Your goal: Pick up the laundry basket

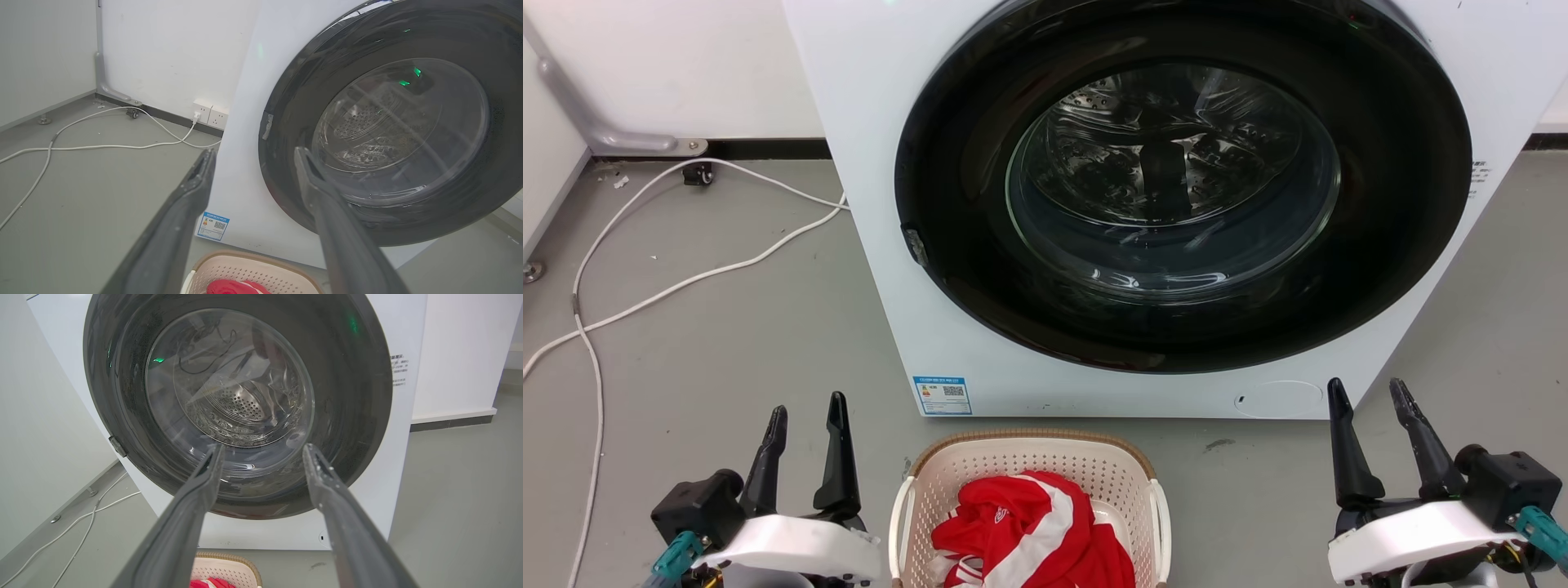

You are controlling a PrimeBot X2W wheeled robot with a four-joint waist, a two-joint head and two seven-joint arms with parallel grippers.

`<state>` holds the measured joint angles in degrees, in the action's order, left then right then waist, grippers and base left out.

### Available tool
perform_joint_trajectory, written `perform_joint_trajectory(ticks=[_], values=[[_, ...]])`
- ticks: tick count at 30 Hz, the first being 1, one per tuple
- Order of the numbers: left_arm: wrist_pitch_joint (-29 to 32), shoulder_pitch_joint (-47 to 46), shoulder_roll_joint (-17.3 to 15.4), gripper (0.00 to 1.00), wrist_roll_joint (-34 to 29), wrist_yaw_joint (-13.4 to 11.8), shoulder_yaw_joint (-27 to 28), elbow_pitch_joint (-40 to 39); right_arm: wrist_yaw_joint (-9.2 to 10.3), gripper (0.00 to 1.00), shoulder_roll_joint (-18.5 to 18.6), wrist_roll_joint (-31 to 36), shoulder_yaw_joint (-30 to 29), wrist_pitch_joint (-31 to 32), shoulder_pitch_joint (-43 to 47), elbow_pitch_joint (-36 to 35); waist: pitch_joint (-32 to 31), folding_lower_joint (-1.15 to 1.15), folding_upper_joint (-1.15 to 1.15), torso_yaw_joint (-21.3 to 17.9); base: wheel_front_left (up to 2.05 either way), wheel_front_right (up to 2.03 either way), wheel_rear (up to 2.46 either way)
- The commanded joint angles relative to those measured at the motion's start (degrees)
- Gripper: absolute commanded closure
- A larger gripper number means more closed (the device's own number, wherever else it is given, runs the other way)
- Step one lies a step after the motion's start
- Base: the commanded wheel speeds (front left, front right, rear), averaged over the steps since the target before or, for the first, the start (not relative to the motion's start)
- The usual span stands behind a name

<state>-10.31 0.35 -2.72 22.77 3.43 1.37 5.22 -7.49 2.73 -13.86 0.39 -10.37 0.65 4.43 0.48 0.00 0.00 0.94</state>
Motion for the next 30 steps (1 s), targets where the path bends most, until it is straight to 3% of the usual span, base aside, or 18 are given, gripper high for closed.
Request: perform_joint_trajectory(ticks=[1,30], values=[[-0.58,0.22,-0.19,0.0,-1.29,-0.25,-0.09,-0.41,0.0,0.0,0.22,1.39,0.18,-0.48,0.24,-0.73,-0.02,0.0,0.0,0.0,0.0,0.0,0.0],[-3.99,1.8,-0.23,0.0,-14.41,-0.71,-1.36,0.19,0.01,0.0,0.24,11.73,0.85,-3.9,1.72,-1.77,-0.45,0.0,0.0,0.25,0.0,0.0,0.0]])
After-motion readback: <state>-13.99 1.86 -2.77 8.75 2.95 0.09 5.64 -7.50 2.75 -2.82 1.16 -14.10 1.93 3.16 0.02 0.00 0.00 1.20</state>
